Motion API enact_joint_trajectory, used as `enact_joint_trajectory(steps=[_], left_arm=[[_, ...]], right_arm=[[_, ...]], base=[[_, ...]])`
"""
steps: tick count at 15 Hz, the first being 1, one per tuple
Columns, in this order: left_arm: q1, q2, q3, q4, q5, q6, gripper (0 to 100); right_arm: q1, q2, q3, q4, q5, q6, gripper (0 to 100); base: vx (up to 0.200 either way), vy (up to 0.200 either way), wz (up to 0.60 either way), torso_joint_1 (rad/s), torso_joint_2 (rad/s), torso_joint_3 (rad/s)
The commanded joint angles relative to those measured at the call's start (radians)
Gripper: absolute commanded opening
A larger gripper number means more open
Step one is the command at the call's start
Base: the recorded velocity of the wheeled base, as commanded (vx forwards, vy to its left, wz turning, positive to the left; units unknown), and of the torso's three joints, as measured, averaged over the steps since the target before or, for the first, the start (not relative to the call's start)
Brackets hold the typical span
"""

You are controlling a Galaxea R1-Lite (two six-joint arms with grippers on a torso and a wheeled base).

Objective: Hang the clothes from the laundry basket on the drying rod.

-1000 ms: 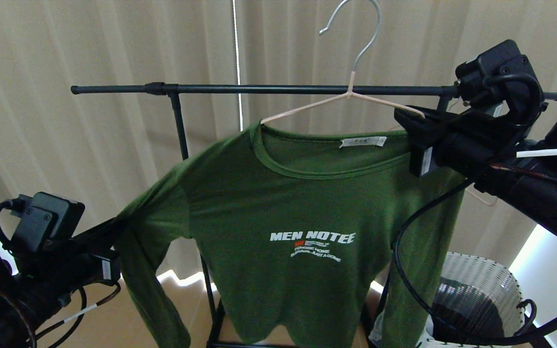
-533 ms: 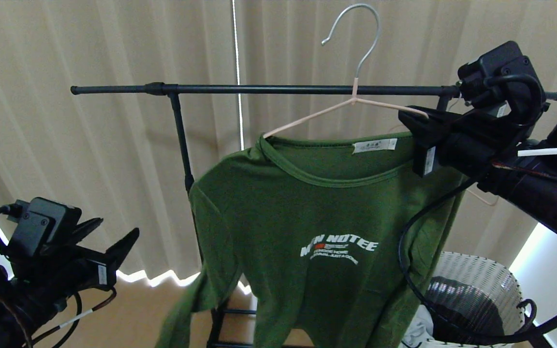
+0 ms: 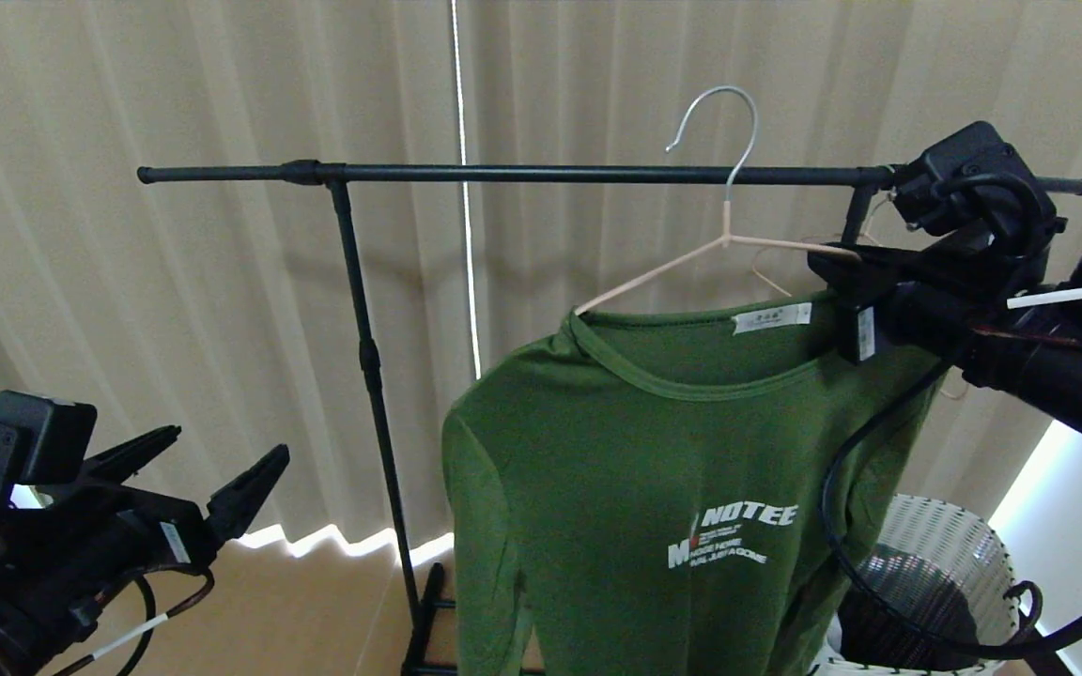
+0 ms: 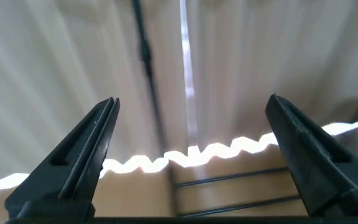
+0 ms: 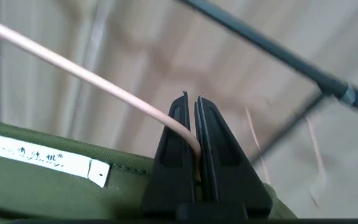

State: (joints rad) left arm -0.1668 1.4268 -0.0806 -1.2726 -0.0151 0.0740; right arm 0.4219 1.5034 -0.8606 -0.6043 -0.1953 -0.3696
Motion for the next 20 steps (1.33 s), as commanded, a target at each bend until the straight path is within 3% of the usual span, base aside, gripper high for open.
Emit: enact_joint_trajectory(steps=[1,4,7,9,11,13,20], left_arm=[[0.003,-0.025,-0.011,0.005,-0.002,-0.030,100],[0.009,-0.023,-0.096,0.018,0.003,-0.028,100],[0.024,-0.154,-0.100,0.153,0.004,0.003,100],[0.024,-0.328,-0.192,0.496,-0.002,0.001,100],[0.023,-0.362,-0.240,0.653,-0.005,-0.010,100],[0.021,-0.368,-0.232,0.625,-0.065,-0.022,100],[0.026,-0.362,-0.237,0.575,-0.066,-0.037,100]], right_arm=[[-0.061,-0.035,0.003,0.054,-0.010,0.000,0],[-0.153,-0.063,-0.009,0.184,-0.024,0.000,0],[-0.203,-0.055,-0.018,0.242,-0.033,0.000,0],[-0.212,-0.020,-0.047,0.270,-0.119,0.001,0],[-0.210,0.000,-0.083,0.304,-0.179,0.006,0],[-0.212,0.023,-0.121,0.314,-0.196,0.021,0],[-0.212,0.023,-0.172,0.305,-0.196,0.021,0]], base=[[0.000,0.000,0.00,0.000,0.00,0.000],[0.000,0.000,0.00,0.000,0.00,0.000],[0.000,0.000,0.00,0.000,0.00,0.000],[0.000,0.000,0.00,0.000,0.00,0.000],[0.000,0.000,0.00,0.000,0.00,0.000],[0.000,0.000,0.00,0.000,0.00,0.000],[0.029,0.000,0.00,0.000,0.00,0.000]])
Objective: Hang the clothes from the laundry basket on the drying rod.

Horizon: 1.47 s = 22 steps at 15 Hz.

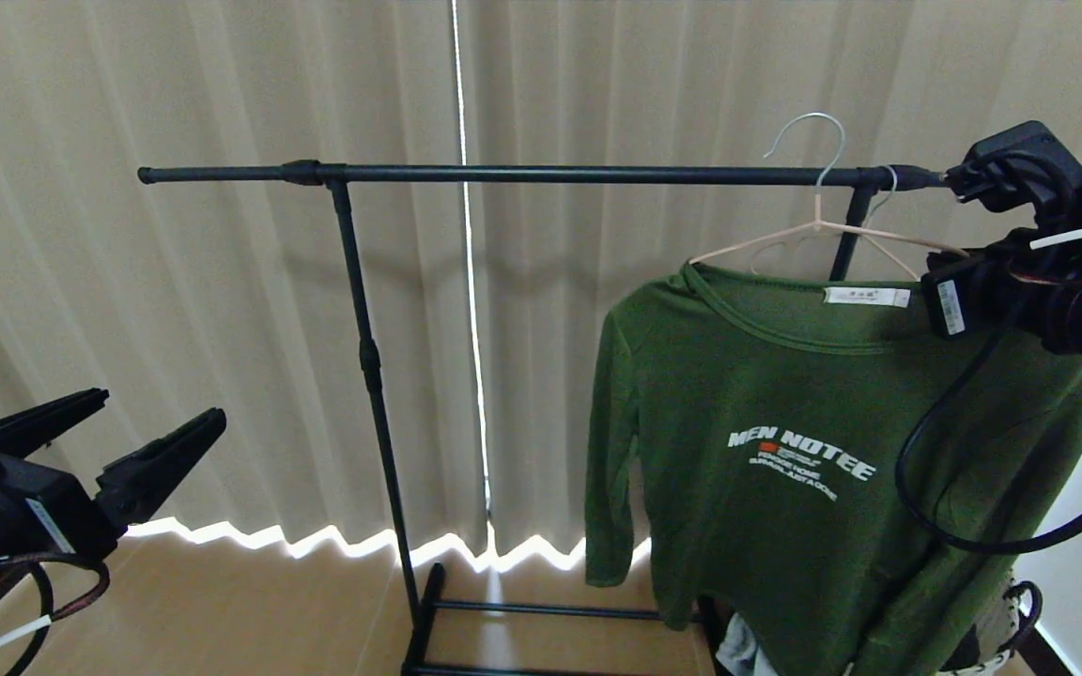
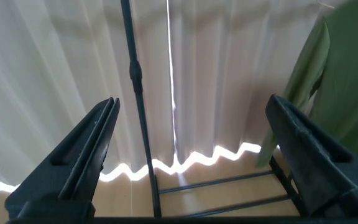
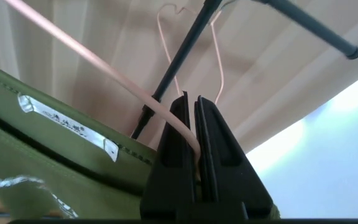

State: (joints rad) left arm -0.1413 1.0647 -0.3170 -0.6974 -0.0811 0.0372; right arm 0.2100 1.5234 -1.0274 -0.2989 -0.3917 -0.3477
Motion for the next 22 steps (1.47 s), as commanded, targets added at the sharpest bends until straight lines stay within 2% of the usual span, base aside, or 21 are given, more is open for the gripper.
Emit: enact_joint_trajectory(steps=[1,11,13,18,22], left_arm=[[0.000,-0.005,-0.001,-0.001,0.000,0.001,100],[0.003,-0.006,0.004,-0.001,0.000,0.004,100],[0.008,0.001,0.007,-0.001,0.000,0.004,100],[0.014,-0.014,0.016,-0.001,0.000,0.012,100],[0.014,-0.003,0.022,-0.001,0.000,0.013,100]], right_arm=[[0.002,0.000,-0.006,0.000,0.001,-0.001,0],[0.002,0.004,0.007,0.000,0.001,0.003,0],[0.002,0.006,0.029,-0.003,-0.001,0.024,0],[-0.008,0.024,0.043,-0.002,-0.047,0.033,0],[-0.046,0.115,-0.037,-0.005,-0.061,0.036,0]], base=[[0.200,0.000,0.00,-0.002,0.01,-0.002],[0.200,0.000,0.00,0.002,0.00,0.003],[0.200,0.000,0.00,0.005,0.00,0.005],[0.000,0.000,0.00,0.000,0.00,0.000],[0.000,0.000,0.00,0.000,0.00,0.000]])
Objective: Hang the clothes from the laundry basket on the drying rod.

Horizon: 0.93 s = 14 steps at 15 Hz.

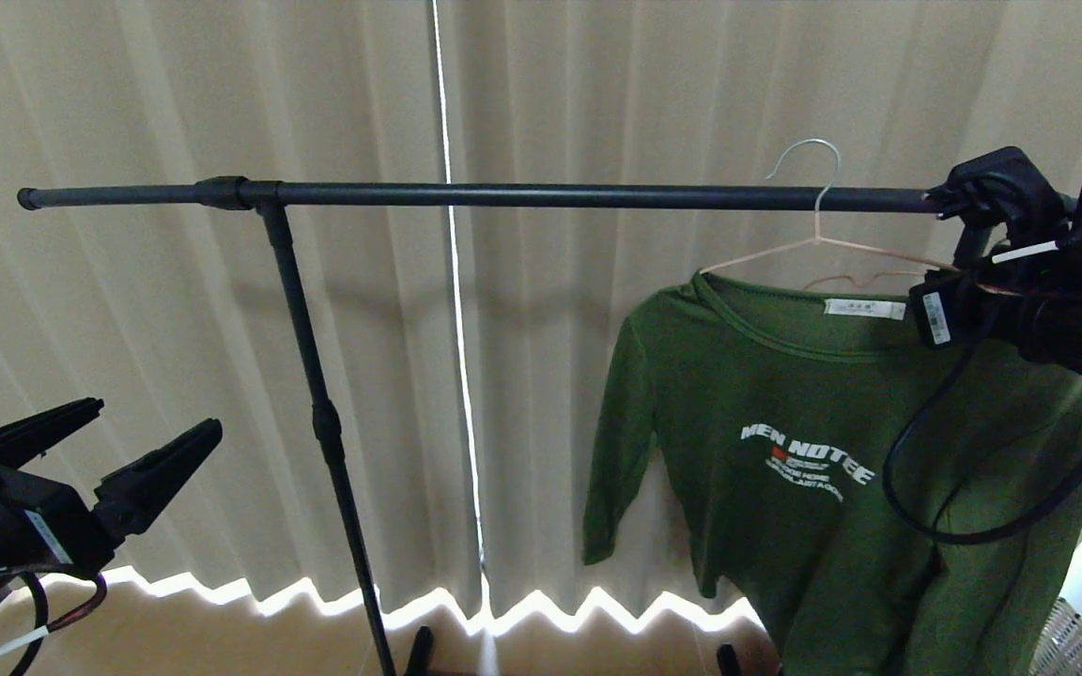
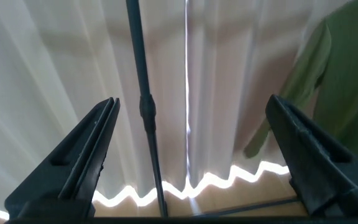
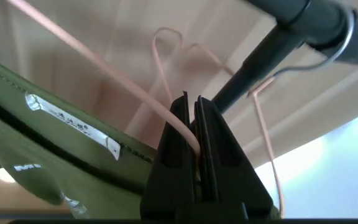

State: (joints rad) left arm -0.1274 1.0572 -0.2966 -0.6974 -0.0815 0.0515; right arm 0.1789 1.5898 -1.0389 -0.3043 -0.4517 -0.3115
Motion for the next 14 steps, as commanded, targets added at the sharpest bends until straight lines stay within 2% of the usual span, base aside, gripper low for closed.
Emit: enact_joint_trajectory(steps=[1,6,12,14], left_arm=[[-0.001,0.009,0.004,-0.001,0.000,0.004,100],[-0.004,0.010,0.011,-0.001,0.000,0.008,100],[-0.006,0.007,0.016,-0.001,-0.001,0.010,100],[-0.006,0.006,0.017,-0.001,-0.001,0.016,100]], right_arm=[[-0.022,0.093,-0.072,-0.003,-0.022,0.002,0],[-0.012,0.125,-0.085,0.004,-0.036,0.012,0],[0.149,0.131,-0.072,0.011,-0.039,0.008,0],[0.163,0.159,-0.075,0.008,-0.038,0.008,0]], base=[[0.000,0.000,0.00,0.000,0.00,0.000],[0.000,0.000,0.00,0.000,0.00,0.000],[0.000,0.000,0.00,0.000,0.00,0.000],[0.000,0.000,0.00,0.000,0.00,0.000]])
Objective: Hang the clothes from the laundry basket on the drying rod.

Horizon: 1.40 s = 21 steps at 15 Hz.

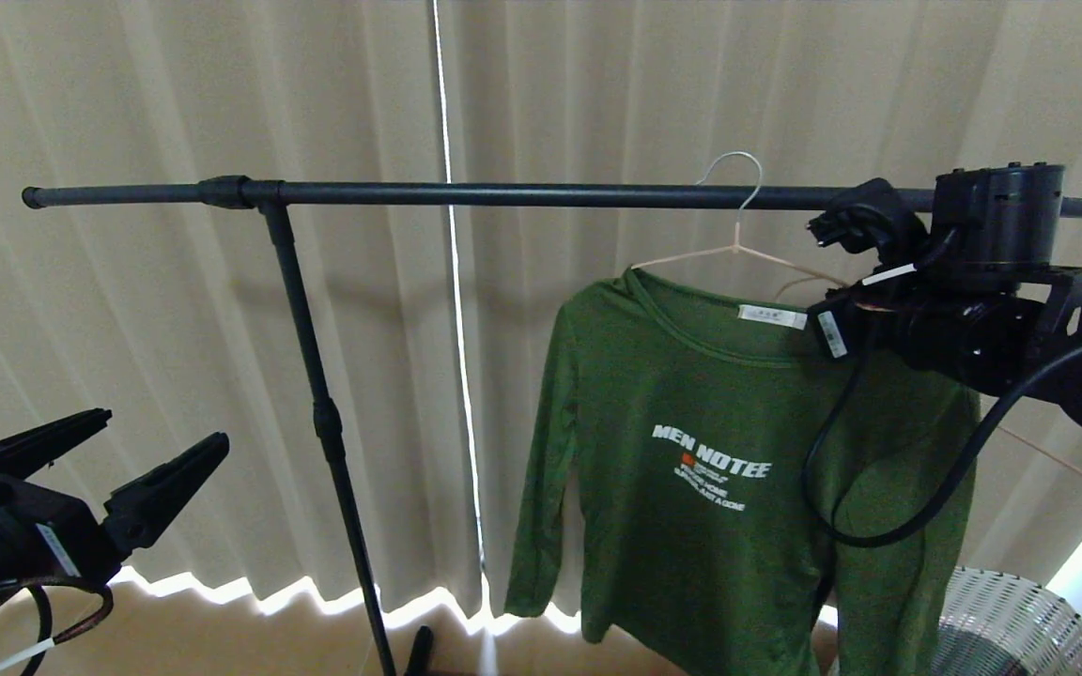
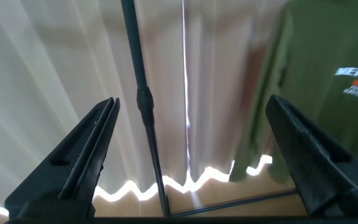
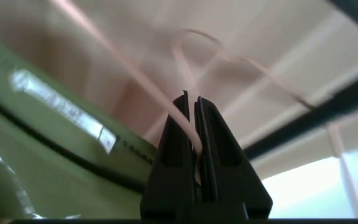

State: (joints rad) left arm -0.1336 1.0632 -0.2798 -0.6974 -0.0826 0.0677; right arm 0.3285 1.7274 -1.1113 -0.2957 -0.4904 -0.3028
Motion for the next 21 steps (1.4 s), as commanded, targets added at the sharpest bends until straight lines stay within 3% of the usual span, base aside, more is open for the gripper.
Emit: enact_joint_trajectory(steps=[1,6,11,19,20,21], left_arm=[[0.000,0.000,0.001,-0.001,0.000,0.000,100],[0.000,-0.002,0.001,-0.001,0.000,0.000,100],[0.002,-0.006,0.001,-0.001,0.001,0.001,100],[0.005,-0.009,0.001,-0.001,0.000,0.001,100],[0.005,-0.009,0.001,-0.001,0.001,0.004,100],[0.005,-0.009,0.001,-0.001,0.000,0.011,100]], right_arm=[[0.018,0.032,-0.004,-0.002,0.001,-0.001,0],[0.030,0.049,0.001,-0.010,0.001,0.001,0],[0.110,0.055,-0.002,-0.011,0.003,0.002,0],[0.136,0.054,-0.007,-0.014,0.033,0.007,0],[0.136,0.054,-0.009,-0.014,0.046,0.007,100],[0.136,0.054,-0.005,-0.014,0.050,0.008,100]], base=[[0.000,0.000,0.00,0.000,0.00,0.000],[0.000,0.000,0.00,0.000,0.00,0.000],[0.000,0.000,0.00,0.000,0.00,0.000],[0.000,0.000,0.00,0.000,0.00,0.000],[0.000,0.000,0.00,0.000,0.00,0.000],[0.000,0.000,0.00,0.000,0.00,0.000]])
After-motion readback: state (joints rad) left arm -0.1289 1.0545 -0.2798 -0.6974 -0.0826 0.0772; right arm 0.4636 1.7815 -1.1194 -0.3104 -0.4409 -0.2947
